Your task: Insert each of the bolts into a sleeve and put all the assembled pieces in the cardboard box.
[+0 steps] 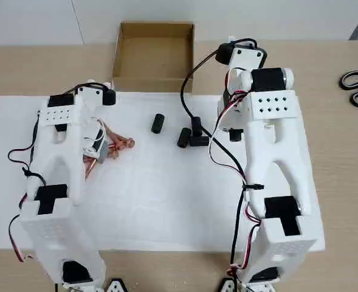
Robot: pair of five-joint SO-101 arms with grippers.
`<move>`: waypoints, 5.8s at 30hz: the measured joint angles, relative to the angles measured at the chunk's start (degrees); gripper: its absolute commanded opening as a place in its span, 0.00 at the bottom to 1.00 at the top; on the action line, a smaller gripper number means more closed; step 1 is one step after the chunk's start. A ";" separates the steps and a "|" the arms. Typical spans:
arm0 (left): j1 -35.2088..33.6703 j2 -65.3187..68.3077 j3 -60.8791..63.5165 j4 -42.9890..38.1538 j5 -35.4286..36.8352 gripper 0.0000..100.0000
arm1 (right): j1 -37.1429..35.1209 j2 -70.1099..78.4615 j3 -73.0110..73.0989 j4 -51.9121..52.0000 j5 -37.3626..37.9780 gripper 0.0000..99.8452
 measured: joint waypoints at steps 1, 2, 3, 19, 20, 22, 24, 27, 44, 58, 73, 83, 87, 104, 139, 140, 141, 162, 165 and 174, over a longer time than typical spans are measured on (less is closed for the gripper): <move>0.00 0.00 0.00 0.00 0.00 0.12 | 0.00 0.00 0.00 0.00 0.00 0.00; 0.00 0.09 0.00 0.00 0.00 0.12 | 0.00 0.00 0.00 0.00 0.00 0.00; 0.00 0.09 0.00 -0.09 0.00 0.12 | 0.00 0.00 0.00 0.00 0.00 0.00; 0.00 0.53 0.00 -3.87 -0.09 0.07 | 0.00 0.00 0.00 0.00 0.00 0.00; 0.00 0.97 -0.09 -4.04 -0.09 0.05 | 0.00 0.00 0.00 0.00 0.00 0.00; 0.18 2.02 -0.53 -4.48 -0.09 0.02 | 0.00 0.00 0.00 0.00 0.00 0.00; 0.26 3.08 -1.49 -5.10 0.35 0.01 | 0.00 0.00 0.00 0.00 0.00 0.00; 0.18 3.78 -1.67 -5.80 0.35 0.01 | 0.00 0.00 0.00 0.00 0.00 0.00; 5.63 -5.98 -0.62 2.46 0.09 0.01 | 0.00 0.00 0.00 0.00 0.00 0.00; 6.59 -32.62 -0.62 10.29 0.44 0.01 | 0.00 0.00 0.00 0.00 0.00 0.00; 6.68 -68.04 4.57 6.42 15.56 0.01 | -7.65 -18.02 0.09 0.00 0.00 0.00; 6.68 -78.86 27.60 -15.38 28.48 0.01 | -8.44 -34.64 9.67 -1.49 0.00 0.00; 6.68 -82.99 36.84 -25.23 30.59 0.01 | -7.47 -41.32 17.49 -9.67 0.00 0.00; 6.68 -90.20 50.37 -32.62 35.16 0.01 | -11.87 -75.16 78.95 -49.93 -5.89 0.00; 34.64 -90.37 58.73 -44.48 37.27 0.01 | -24.88 -113.14 120.70 -75.69 3.52 0.00; 34.64 -90.46 58.73 -44.48 37.27 0.01 | -24.88 -113.14 120.70 -75.69 3.08 0.00; 34.64 -90.46 58.73 -44.48 37.27 0.01 | -24.88 -113.14 120.70 -75.69 2.81 0.00; 34.73 -90.64 56.53 -43.43 37.27 0.01 | -19.25 -114.29 120.53 -62.77 2.20 0.00; 34.73 -90.64 56.53 -43.43 37.27 0.01 | -19.34 -114.46 120.53 -62.68 2.20 0.00; 35.96 -90.64 56.44 -43.43 37.27 0.01 | -19.60 -114.46 120.62 -62.68 2.20 0.00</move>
